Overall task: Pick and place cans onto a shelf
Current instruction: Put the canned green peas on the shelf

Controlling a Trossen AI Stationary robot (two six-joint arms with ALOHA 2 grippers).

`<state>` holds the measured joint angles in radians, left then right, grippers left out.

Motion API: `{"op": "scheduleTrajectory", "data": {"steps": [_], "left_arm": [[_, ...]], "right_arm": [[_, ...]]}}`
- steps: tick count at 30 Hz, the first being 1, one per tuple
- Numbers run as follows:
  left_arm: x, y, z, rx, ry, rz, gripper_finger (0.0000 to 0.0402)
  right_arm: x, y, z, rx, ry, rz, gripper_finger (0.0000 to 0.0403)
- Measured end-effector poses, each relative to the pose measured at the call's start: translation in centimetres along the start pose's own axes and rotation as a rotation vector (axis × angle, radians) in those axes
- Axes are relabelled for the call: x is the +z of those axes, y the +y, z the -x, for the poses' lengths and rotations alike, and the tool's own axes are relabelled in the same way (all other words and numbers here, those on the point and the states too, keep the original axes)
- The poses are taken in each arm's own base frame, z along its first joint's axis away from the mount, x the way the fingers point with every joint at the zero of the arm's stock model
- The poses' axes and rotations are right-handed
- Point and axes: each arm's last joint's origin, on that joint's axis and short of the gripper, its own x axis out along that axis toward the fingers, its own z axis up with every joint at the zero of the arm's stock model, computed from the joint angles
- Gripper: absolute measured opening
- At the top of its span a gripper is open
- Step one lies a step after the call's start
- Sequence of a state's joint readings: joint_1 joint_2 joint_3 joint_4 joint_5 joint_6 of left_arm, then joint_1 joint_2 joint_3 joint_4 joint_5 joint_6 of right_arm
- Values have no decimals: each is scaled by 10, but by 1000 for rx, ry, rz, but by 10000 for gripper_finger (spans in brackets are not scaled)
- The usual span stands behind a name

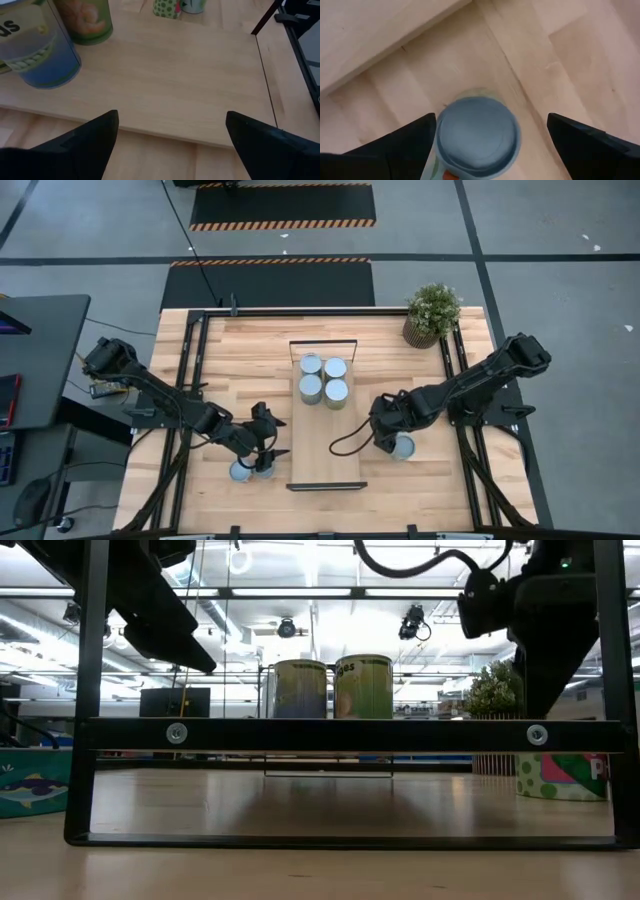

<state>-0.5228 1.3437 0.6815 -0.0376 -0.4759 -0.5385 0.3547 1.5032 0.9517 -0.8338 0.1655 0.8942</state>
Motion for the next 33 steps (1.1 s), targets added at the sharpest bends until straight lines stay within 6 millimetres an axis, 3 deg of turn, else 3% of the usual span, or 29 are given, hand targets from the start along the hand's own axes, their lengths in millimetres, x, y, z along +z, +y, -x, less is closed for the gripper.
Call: {"op": "scheduleTrajectory", "data": {"steps": [13, 25, 33], "left_arm": [[0, 0, 0, 1, 4, -2, 375], [-1, 0, 0, -1, 5, -3, 375], [-2, 0, 0, 4, 15, -8, 375]], "right_arm": [[-9, -5, -16, 27, 49, -51, 387], [-4, -16, -14, -15, 74, -2, 384], [-1, -25, -8, 5, 107, -68, 384]]}}
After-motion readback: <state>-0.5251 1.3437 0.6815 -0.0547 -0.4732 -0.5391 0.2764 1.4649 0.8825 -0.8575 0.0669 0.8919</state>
